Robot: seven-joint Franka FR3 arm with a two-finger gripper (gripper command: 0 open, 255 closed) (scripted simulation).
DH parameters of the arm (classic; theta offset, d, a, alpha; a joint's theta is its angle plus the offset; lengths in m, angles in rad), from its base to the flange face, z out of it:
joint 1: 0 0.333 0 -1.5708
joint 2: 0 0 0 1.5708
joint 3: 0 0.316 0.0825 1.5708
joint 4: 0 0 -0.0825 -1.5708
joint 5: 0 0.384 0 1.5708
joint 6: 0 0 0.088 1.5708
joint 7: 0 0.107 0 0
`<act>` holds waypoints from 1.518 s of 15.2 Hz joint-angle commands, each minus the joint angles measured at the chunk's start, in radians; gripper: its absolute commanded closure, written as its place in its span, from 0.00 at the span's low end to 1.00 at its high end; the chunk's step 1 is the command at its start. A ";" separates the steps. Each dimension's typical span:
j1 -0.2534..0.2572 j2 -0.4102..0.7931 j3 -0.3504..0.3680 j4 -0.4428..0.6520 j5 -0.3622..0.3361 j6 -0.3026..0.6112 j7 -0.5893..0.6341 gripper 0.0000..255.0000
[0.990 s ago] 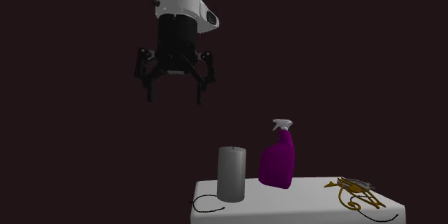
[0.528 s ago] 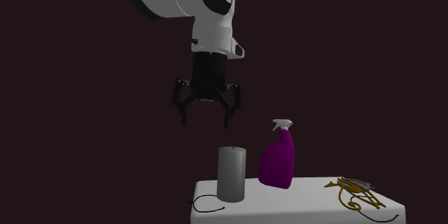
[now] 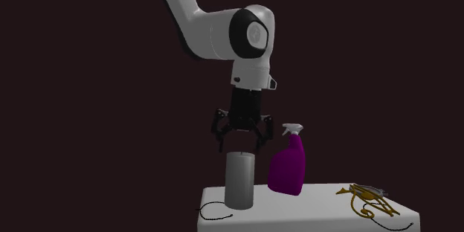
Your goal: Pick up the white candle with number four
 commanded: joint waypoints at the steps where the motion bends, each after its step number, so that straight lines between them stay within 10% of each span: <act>1: -0.007 0.042 -0.006 0.026 0.045 0.007 -0.046 0.00; 10: -0.013 0.105 0.004 -0.012 0.113 0.090 -0.107 0.00; 11: -0.012 0.104 0.004 -0.013 0.113 0.091 -0.106 1.00; 23: -0.010 0.079 -0.001 0.002 0.085 0.058 -0.082 1.00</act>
